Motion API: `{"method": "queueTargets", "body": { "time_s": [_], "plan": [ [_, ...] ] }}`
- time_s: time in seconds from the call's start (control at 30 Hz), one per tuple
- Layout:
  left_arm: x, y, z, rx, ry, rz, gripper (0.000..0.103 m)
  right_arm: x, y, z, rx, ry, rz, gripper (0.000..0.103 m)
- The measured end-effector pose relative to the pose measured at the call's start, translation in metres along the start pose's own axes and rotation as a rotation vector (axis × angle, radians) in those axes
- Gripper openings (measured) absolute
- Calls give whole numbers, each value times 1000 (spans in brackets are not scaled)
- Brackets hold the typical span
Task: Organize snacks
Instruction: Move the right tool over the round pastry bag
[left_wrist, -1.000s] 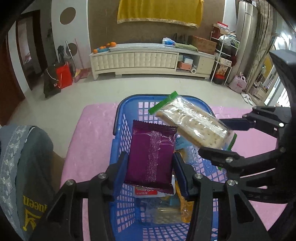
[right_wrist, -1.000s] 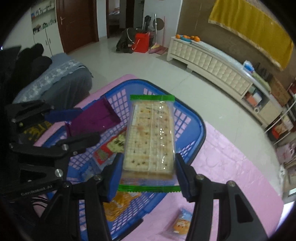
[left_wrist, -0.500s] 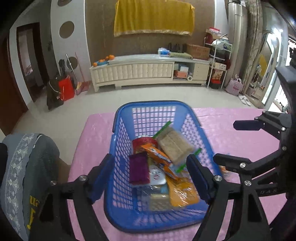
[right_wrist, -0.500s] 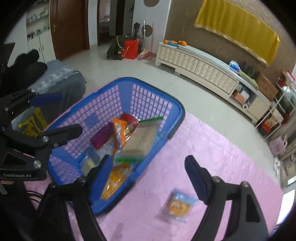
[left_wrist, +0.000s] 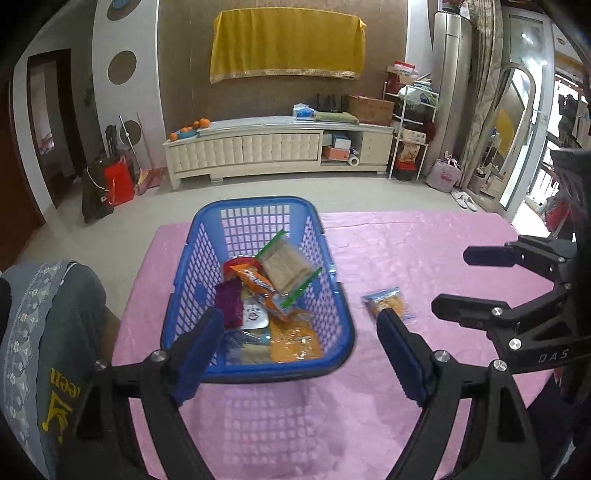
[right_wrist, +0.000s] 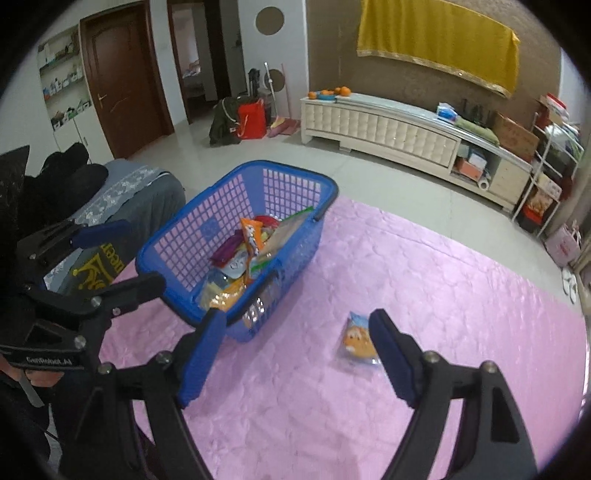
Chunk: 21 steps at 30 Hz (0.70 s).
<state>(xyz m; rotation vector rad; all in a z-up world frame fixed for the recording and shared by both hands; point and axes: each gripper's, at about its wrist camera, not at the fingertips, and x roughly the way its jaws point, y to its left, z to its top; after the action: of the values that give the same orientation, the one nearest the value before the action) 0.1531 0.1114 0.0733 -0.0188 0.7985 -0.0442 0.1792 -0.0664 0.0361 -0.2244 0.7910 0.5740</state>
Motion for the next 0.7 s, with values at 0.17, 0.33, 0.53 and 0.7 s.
{"method": "queueTargets", "body": {
  "time_s": [0.17,0.33,0.53,0.7],
  "plan": [
    [-6,-20,-5,4,-4,-16,83,-14,-10,-16,33,-16,-4,83],
    [0,-31,-10,-12,15,-25,83,-17,-20,-28,49,-5,-19,83],
    [21,-40,-13,-9,65,1,83,1,-34,-36,99,43,-13,83],
    [33,-37,-9,-34,89,11,83,18,-44,-36,124,84,-2,83]
  ]
}}
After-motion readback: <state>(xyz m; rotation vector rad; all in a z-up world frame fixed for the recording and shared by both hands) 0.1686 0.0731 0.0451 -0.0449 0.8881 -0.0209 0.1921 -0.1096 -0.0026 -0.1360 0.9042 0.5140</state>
